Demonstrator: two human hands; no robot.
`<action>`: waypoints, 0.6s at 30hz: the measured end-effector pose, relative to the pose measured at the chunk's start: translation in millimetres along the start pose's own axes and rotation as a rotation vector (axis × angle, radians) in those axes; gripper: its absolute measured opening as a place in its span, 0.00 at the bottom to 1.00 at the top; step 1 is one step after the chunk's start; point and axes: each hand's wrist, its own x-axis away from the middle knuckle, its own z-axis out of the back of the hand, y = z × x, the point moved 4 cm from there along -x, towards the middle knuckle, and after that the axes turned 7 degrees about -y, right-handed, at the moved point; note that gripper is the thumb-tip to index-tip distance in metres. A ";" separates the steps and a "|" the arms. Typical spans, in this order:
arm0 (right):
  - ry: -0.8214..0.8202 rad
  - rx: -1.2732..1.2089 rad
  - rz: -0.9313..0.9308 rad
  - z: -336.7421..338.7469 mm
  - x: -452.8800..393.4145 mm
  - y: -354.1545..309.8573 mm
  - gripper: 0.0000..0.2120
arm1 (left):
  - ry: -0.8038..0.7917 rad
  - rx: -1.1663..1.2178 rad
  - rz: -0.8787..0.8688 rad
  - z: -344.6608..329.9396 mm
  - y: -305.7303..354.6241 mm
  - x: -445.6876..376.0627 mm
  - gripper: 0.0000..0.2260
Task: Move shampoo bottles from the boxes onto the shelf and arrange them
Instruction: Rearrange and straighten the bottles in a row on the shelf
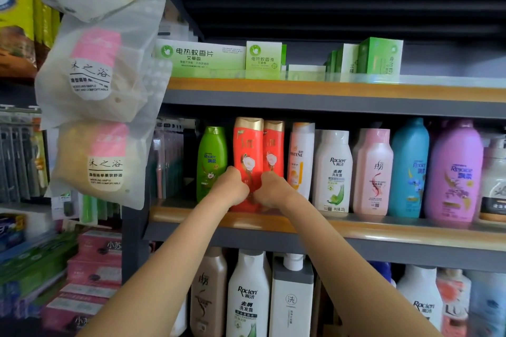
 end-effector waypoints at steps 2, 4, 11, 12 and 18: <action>0.116 -0.021 0.037 7.1 -1.4 4.5 0.08 | 0.034 -0.063 -0.011 0.0 0.8 8.2 0.17; 0.310 -0.057 0.095 16.2 -0.4 8.9 0.06 | 0.147 -0.148 -0.054 -1.4 3.7 20.7 0.18; 0.232 0.153 0.029 4.5 -17.5 22.3 0.26 | 0.644 -0.499 -0.424 -22.9 8.1 44.7 0.33; 0.204 0.168 0.012 4.4 -17.6 21.4 0.27 | 0.642 -0.554 -0.436 -23.9 5.8 41.3 0.34; 0.033 0.206 -0.006 2.0 -18.2 20.0 0.22 | 0.558 -0.673 -0.473 -26.3 -1.1 37.0 0.29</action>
